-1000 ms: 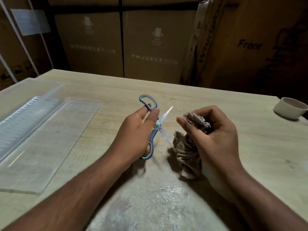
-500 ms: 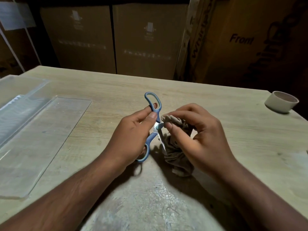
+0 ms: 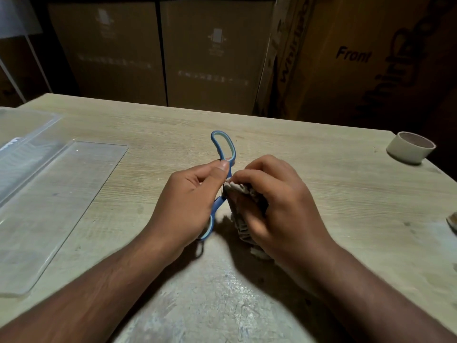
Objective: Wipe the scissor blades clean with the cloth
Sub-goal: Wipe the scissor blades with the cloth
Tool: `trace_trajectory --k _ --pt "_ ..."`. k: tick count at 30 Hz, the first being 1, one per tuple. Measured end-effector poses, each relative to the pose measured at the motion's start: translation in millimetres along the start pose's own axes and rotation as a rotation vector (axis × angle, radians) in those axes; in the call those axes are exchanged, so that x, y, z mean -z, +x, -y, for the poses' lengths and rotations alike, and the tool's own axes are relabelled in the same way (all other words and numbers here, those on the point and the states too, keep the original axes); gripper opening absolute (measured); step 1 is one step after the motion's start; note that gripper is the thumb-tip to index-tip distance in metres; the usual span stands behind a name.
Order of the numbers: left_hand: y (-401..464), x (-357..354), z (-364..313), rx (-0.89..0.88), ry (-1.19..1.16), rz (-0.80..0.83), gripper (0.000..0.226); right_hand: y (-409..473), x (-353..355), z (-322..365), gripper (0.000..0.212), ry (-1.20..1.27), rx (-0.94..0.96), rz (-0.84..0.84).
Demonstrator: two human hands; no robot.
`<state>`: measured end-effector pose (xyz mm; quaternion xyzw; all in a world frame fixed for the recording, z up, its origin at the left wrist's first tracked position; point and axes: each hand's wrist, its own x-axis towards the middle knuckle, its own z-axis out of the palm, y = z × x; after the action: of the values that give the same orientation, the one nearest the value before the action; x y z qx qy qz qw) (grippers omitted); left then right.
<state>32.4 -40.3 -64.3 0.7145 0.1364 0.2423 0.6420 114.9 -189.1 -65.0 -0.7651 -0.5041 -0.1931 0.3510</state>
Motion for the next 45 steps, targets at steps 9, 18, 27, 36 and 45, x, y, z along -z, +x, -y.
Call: trace_trajectory --k 9,18,27,36,45 --pt "0 2 5 0.008 -0.064 -0.05 0.026 1 0 7 0.01 0.066 -0.004 -0.042" --pt "1 1 6 0.056 -0.002 -0.086 0.026 -1 2 6 0.015 -0.005 0.069 -0.051" --pt "-2 0 2 0.031 0.014 -0.107 0.028 1 4 9 0.023 -0.186 0.218 0.059" --pt "1 -3 11 0.049 0.046 -0.101 0.026 -2 -3 20 0.033 -0.193 0.058 0.122" --pt "-1 -2 7 0.089 0.037 -0.073 0.029 -2 0 23 0.038 -0.119 -0.006 0.172"
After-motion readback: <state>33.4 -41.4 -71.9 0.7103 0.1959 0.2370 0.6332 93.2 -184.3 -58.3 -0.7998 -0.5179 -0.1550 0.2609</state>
